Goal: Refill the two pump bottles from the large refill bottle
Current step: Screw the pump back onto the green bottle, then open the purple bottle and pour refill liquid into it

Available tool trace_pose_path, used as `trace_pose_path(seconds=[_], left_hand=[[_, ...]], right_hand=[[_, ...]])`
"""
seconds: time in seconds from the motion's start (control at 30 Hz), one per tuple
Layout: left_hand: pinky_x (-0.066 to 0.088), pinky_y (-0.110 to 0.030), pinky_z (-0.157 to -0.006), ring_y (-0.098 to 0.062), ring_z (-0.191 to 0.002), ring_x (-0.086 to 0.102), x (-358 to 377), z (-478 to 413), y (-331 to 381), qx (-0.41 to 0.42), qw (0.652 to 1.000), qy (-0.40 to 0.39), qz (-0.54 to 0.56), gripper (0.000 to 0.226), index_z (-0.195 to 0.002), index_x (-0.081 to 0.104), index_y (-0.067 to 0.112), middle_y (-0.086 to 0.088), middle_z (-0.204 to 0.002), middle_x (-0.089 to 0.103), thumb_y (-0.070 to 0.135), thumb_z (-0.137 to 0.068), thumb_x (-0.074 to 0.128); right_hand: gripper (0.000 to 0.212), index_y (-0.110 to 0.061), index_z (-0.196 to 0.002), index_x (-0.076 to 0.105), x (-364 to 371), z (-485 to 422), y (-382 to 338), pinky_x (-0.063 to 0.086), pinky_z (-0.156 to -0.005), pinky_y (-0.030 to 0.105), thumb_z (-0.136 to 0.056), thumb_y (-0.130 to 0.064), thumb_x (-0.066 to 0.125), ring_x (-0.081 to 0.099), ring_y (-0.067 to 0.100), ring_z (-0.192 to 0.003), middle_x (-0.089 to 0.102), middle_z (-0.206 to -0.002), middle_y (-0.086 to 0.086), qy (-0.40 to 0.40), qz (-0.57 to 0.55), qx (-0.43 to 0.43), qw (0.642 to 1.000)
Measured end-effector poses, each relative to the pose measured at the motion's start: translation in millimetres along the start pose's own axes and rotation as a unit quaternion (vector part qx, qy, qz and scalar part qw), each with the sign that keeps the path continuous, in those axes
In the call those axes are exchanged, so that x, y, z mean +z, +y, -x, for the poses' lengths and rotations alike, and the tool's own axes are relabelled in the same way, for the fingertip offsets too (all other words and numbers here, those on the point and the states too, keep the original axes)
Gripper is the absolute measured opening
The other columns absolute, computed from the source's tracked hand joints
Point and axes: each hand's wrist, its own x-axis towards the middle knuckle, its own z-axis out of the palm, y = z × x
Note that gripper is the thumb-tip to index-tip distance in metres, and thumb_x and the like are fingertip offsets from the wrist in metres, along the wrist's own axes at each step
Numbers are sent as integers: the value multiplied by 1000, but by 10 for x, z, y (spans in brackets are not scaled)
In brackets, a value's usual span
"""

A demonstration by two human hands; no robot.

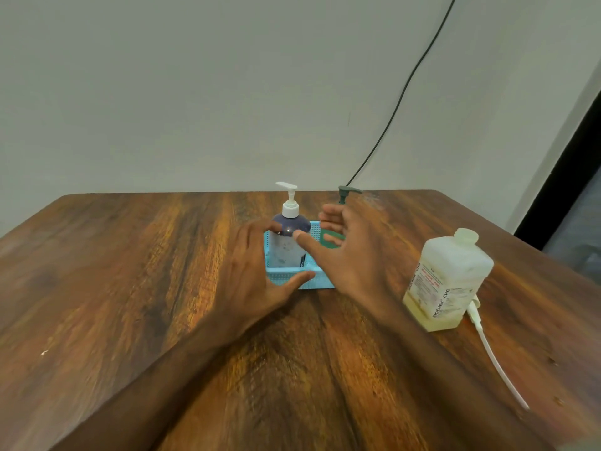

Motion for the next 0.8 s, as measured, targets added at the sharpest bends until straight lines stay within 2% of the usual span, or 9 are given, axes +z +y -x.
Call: trace_pose_path(seconds=[0.07, 0.17, 0.27, 0.37, 0.47, 0.53, 0.63, 0.67, 0.8], left_hand=[[23, -24, -114, -17, -142, 42, 76, -9, -155, -79, 995, -60, 33, 127, -156, 25, 33, 4, -159, 38, 102, -53, 52], [27, -26, -116, -12, -142, 44, 155, -60, -310, -103, 991, -65, 54, 122, -156, 25, 39, 11, -160, 39, 99, -56, 60], [26, -22, -112, -11, -141, 45, 144, -88, -348, -109, 989, -82, 63, 129, -155, 27, 39, 12, -158, 41, 107, -48, 48], [29, -16, -108, -5, -133, 47, 105, -82, -326, -95, 992, -62, 56, 119, -154, 26, 41, 18, -153, 43, 102, -55, 54], [28, -7, -97, 2, -127, 47, 102, -70, -294, -91, 993, -59, 50, 115, -153, 27, 44, 23, -146, 45, 100, -58, 56], [32, -5, -96, 2, -125, 52, 117, -25, -239, -89, 992, -60, 67, 114, -154, 28, 45, 26, -143, 48, 100, -58, 58], [51, -21, -102, -1, -118, 59, 58, 72, -2, -66, 992, -31, 99, 110, -151, 33, 44, 23, -138, 55, 93, -59, 68], [48, -23, -107, 0, -121, 57, 7, 120, 138, -36, 995, -25, 91, 109, -151, 34, 42, 21, -139, 54, 90, -60, 70], [22, 8, -99, 26, -121, 38, -70, 341, 675, 60, 993, -22, 98, 104, -150, 36, 26, 21, -140, 45, 63, -64, 81]], right_hand=[[80, -22, -141, 47, 112, -123, -47, 49, -101, 27, -77, -54, 82, 56, 11, -122, 57, -141, -4, -35, 40, 21, 998], [84, -18, -138, 45, 295, -293, -61, 39, -86, 25, -73, -55, 84, 48, 8, -109, 56, -134, -1, -78, 76, 34, 993], [72, -19, -125, 55, 445, -394, -6, 44, -80, 22, -68, -46, 90, 61, 13, -107, 63, -120, -4, -81, 61, 20, 995], [64, -20, -120, 62, 416, -407, 17, 47, -78, 17, -67, -41, 92, 63, 11, -102, 66, -113, -8, -62, 38, 3, 997], [62, -24, -118, 63, 189, -370, -79, 56, -86, 25, -67, -46, 91, 65, 7, -100, 69, -115, -10, -12, 13, -18, 1000], [58, -30, -114, 62, -47, -314, -184, 57, -84, 21, -67, -47, 90, 65, 4, -96, 66, -110, -16, 7, -4, -42, 999], [60, -35, -118, 59, -446, -125, -297, 52, -78, 11, -67, -51, 88, 63, -1, -92, 61, -109, -21, 11, -2, -52, 999], [62, -37, -119, 58, -553, -39, -294, 51, -77, 10, -67, -54, 87, 62, -3, -91, 60, -109, -22, 3, 7, -45, 999], [63, -43, -116, 55, -830, 357, -138, 49, -77, 7, -63, -55, 88, 59, -10, -94, 60, -110, -27, -39, 14, -19, 999]])
